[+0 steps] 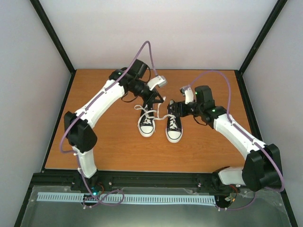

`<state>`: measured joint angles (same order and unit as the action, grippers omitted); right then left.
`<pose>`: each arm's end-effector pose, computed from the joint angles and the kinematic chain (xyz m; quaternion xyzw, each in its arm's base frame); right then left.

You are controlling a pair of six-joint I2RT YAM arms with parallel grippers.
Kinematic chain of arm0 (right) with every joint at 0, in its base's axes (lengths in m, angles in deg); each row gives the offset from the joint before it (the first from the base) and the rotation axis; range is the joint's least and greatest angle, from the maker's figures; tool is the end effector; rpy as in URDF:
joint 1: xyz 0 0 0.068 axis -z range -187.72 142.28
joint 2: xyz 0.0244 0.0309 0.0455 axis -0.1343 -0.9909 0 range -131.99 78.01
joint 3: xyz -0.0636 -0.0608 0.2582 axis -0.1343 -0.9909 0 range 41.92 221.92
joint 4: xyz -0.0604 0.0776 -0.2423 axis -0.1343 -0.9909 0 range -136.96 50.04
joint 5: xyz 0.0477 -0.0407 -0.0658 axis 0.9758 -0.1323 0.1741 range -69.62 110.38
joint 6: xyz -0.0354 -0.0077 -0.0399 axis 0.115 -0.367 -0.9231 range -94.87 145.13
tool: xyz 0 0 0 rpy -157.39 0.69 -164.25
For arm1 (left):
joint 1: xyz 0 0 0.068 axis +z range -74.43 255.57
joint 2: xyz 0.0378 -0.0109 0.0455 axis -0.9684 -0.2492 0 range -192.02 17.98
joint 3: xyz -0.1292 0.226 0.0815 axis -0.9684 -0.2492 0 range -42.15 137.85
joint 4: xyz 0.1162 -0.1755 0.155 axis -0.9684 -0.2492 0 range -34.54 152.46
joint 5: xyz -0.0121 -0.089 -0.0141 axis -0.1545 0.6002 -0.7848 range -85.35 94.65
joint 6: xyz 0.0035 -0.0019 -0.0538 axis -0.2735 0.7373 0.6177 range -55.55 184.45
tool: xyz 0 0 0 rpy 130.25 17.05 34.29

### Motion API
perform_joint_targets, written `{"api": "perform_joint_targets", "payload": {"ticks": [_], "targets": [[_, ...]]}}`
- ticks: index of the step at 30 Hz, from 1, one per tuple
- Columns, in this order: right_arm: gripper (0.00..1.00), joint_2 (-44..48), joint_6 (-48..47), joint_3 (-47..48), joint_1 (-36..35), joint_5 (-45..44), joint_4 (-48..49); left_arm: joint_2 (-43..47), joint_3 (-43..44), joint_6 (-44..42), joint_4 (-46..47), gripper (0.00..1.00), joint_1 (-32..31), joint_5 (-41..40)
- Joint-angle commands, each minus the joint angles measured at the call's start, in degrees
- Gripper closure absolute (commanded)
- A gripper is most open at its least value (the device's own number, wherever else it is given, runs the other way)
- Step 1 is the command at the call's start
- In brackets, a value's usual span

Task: Tie the shoes
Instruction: Cross the shoelace with the shoelace.

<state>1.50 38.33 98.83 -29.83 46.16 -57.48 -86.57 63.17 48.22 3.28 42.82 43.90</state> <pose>0.2665 0.1250 0.2805 -0.1669 0.8625 0.3220 0.3531 0.3104 -0.2264 0.3457 0.4588 0.7870 -0.3567 0.2072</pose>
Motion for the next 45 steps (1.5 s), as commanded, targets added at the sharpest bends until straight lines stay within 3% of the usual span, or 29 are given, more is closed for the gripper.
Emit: {"api": "perform_joint_targets", "payload": {"ticks": [1, 7, 18, 23, 26, 28, 29, 31, 32, 33, 40, 45], "targets": [[0.30, 1.90, -8.93, -4.39, -0.29, 12.01, 7.33, -5.10, 7.22, 6.16, 1.66, 0.99, 1.45, -2.13], [0.36, 0.21, -11.23, -5.88, -0.30, 19.05, 19.04, -7.99, 12.16, 10.09, 1.78, 0.99, 1.68, -1.96], [0.46, -8.32, -3.81, -6.64, -2.89, 15.67, 33.03, -8.51, 12.54, 14.52, 2.78, 0.99, 1.65, -0.07], [0.71, -10.30, -1.68, -6.26, -3.12, 12.40, 34.69, -8.11, 12.16, 14.43, 2.62, 0.99, 1.64, 0.03], [0.94, -10.39, -1.08, -6.25, -3.12, 10.29, 34.05, -7.64, 11.30, 14.19, 2.86, 0.99, 1.65, 0.17], [0.97, -10.26, -0.81, -5.90, -2.99, 7.48, 31.56, -7.74, 11.18, 13.41, 2.63, 0.99, 1.64, -0.20], [0.97, -10.28, -0.54, -5.77, -2.67, 5.90, 30.48, -7.91, 11.19, 12.55, 2.21, 0.93, 1.64, -0.89], [0.97, -10.89, 0.26, -5.40, -1.71, 4.74, 28.85, -8.27, 11.01, 10.74, 1.00, 0.48, 1.67, -3.68], [0.97, -11.38, 0.85, -5.19, -1.11, 4.80, 28.51, -8.25, 10.07, 9.54, 1.04, 0.36, 1.64, -5.20], [0.97, -12.01, 1.35, -5.02, -0.61, 4.79, 28.17, -8.00, 8.85, 8.33, 1.63, 0.31, 1.67, -6.34], [0.97, -19.21, 6.36, -2.32, 3.40, 4.96, 26.76, -6.70, -4.44, 3.13, 9.93, 0.27, -1.84, -18.49], [0.97, -21.39, 6.75, -1.82, 4.18, 5.00, 26.87, -11.25, -6.26, -0.06, 11.45, 0.27, -6.57, -24.91]]}}
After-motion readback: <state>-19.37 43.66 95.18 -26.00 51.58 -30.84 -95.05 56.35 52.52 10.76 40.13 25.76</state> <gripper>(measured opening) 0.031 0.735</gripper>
